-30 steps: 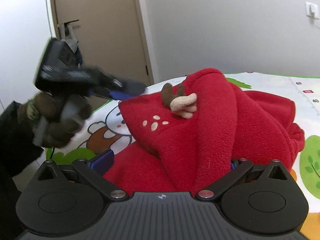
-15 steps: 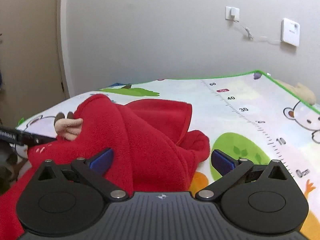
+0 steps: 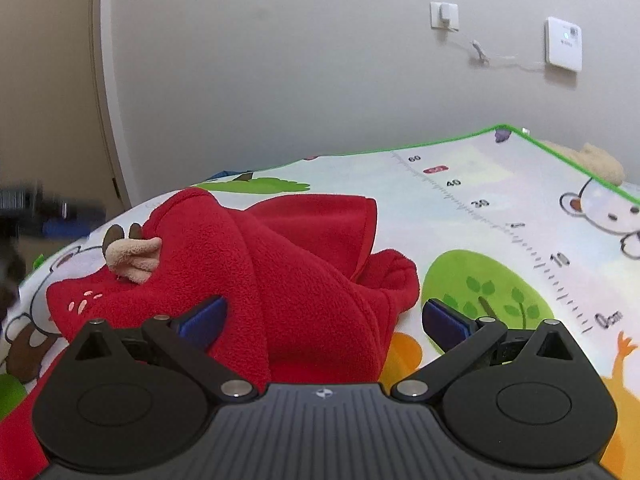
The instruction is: Fold clothes
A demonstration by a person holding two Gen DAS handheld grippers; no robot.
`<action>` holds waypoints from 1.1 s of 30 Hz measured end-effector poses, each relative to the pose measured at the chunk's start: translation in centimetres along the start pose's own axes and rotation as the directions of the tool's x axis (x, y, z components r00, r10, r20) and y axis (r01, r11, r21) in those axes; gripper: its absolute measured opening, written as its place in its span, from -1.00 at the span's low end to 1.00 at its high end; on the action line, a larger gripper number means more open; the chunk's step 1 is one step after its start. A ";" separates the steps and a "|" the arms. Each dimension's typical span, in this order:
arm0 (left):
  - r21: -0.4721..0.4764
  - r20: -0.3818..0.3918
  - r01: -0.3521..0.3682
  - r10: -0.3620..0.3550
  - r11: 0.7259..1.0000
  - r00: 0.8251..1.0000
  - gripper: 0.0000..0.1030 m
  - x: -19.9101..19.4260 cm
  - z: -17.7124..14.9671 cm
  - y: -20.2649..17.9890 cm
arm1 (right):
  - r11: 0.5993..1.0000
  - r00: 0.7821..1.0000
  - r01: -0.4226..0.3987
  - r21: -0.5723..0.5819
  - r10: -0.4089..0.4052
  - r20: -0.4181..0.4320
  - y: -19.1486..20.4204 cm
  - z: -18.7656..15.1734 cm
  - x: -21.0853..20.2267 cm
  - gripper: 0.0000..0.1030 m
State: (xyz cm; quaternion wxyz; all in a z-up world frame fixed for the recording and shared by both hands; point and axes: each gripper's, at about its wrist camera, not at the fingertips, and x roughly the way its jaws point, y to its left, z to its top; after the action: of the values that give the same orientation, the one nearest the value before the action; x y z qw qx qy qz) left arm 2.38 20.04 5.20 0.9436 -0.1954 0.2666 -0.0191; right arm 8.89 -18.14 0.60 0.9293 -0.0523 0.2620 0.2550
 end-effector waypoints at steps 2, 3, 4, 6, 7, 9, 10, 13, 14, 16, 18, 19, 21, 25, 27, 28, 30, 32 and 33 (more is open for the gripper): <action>0.002 0.014 0.064 -0.064 0.998 0.998 1.00 0.0 1.6 -0.9 | 0.999 1.000 0.012 -0.038 -0.011 0.007 0.4 0.2 -0.4 1.00; 0.000 0.013 0.131 -0.131 0.991 0.991 1.00 0.1 2.2 -1.7 | 0.998 1.000 0.016 -0.055 -0.016 0.012 0.5 0.3 -0.6 1.00; -0.014 -0.009 0.221 -0.221 0.975 0.975 1.00 0.5 2.6 -2.4 | 0.998 1.000 0.015 -0.068 -0.014 0.019 0.6 0.4 -0.8 1.00; -0.047 -0.048 0.393 -0.395 0.918 0.917 1.00 1.3 3.3 -4.0 | 0.996 0.999 0.012 -0.092 -0.008 0.035 0.8 0.7 -1.4 1.00; -0.065 -0.072 0.437 -0.441 0.897 0.894 0.99 2.0 3.3 -4.8 | 0.996 0.999 0.001 -0.093 0.003 0.046 0.8 0.8 -1.7 1.00; -0.085 -0.121 0.480 -0.487 0.873 0.865 0.99 3.6 3.2 -6.2 | 0.996 0.997 -0.039 -0.081 0.045 0.069 0.8 1.1 -2.5 1.00; -0.088 -0.146 0.481 -0.489 0.873 0.860 0.99 4.4 3.1 -6.8 | 0.995 0.994 -0.064 -0.074 0.070 0.080 0.8 1.2 -2.8 1.00; -0.092 -0.225 0.413 -0.423 0.906 0.878 0.99 7.7 2.4 -7.3 | 0.986 0.985 -0.147 -0.076 0.153 0.079 1.0 1.3 -3.3 1.00; -0.102 -0.255 0.388 -0.401 0.916 0.880 0.99 8.8 2.2 -7.2 | 0.984 0.985 -0.151 -0.098 0.157 0.064 1.3 1.1 -3.0 1.00; -0.079 -0.279 0.361 -0.368 0.929 0.887 0.99 9.6 2.0 -7.5 | 0.982 0.997 -0.080 -0.173 0.080 -0.008 2.5 0.2 -1.2 1.00; -0.052 -0.294 0.347 -0.346 0.936 0.891 0.99 9.7 2.2 -7.9 | 0.974 0.999 -0.022 -0.224 0.015 -0.036 3.6 -0.9 0.2 1.00; -0.052 -0.293 0.346 -0.345 0.937 0.892 0.99 9.4 2.3 -7.9 | 0.972 1.000 -0.007 -0.237 -0.001 -0.031 4.0 -1.4 0.6 1.00; -0.054 -0.276 0.341 -0.343 0.938 0.898 0.99 8.5 2.5 -7.8 | 0.967 0.999 0.011 -0.254 -0.020 -0.030 4.6 -1.9 0.7 1.00; -0.061 -0.198 0.373 -0.377 0.926 0.905 0.99 4.6 2.1 -6.0 | 0.979 0.997 -0.014 -0.203 0.000 -0.071 4.1 -1.8 0.5 1.00; -0.048 -0.187 0.364 -0.366 0.930 0.912 0.99 2.8 1.1 -5.0 | 0.990 0.992 -0.068 -0.121 0.054 -0.113 3.0 -1.7 0.6 1.00; -0.026 -0.196 0.331 -0.329 0.943 0.924 1.00 2.2 0.5 -4.6 | 0.991 0.987 -0.100 -0.085 0.089 -0.133 2.5 -1.5 0.6 1.00; 0.021 -0.211 0.263 -0.253 0.965 0.944 1.00 1.0 -0.8 -3.9 | 0.987 0.975 -0.160 -0.006 0.157 -0.160 1.3 -1.1 0.6 1.00; 0.093 -0.229 0.173 -0.148 0.980 0.962 1.00 0.2 -2.2 -3.4 | 0.970 0.964 -0.222 0.100 0.234 -0.124 -0.1 -0.6 0.0 1.00; 0.101 -0.234 0.158 -0.131 0.982 0.963 1.00 0.0 -2.6 -3.0 | 0.956 0.959 -0.252 0.151 0.268 -0.095 -0.7 -0.3 -0.4 1.00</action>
State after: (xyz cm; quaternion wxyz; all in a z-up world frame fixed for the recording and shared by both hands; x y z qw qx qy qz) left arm 1.26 16.30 4.26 0.9131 -0.1544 0.3556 -0.1260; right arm 8.87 -19.00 0.53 0.8725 0.0324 0.3363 0.3531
